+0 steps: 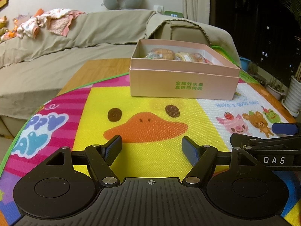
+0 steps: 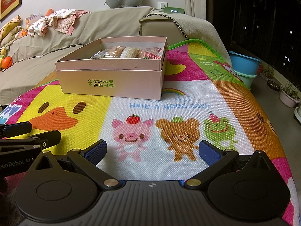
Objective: Organize objects
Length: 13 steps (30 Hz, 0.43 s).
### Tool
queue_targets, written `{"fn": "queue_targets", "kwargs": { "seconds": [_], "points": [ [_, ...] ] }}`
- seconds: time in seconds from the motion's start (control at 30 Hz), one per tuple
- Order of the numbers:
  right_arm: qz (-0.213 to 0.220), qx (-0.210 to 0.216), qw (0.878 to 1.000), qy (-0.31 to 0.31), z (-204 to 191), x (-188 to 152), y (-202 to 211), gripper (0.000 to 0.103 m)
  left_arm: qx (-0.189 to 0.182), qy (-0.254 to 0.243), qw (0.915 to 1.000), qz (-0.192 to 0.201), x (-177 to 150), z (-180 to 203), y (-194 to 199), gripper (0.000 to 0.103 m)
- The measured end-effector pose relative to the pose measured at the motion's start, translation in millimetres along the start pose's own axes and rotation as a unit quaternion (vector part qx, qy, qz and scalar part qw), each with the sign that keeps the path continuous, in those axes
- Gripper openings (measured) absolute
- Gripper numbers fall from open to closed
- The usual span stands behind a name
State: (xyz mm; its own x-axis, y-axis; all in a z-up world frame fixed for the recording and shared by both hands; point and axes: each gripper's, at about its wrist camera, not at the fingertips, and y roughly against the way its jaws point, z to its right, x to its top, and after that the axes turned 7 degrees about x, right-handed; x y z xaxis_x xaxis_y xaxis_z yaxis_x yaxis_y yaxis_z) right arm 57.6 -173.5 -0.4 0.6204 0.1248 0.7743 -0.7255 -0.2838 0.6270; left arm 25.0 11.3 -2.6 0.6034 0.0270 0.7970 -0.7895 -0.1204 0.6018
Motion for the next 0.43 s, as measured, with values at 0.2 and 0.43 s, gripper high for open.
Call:
{"fn": "queue_targets", "kwargs": {
  "seconds": [0.2,0.43],
  "points": [
    [0.0,0.0,1.0,0.0,0.0,-0.1,0.0,0.103,0.002,-0.003,1.0,0.0,0.4,0.7,-0.4,0.077],
    [0.0,0.0,1.0,0.0,0.2,0.4,-0.5,0.103,-0.004,0.0,1.0,-0.001,0.7,1.8,-0.6,0.078]
  ]
}}
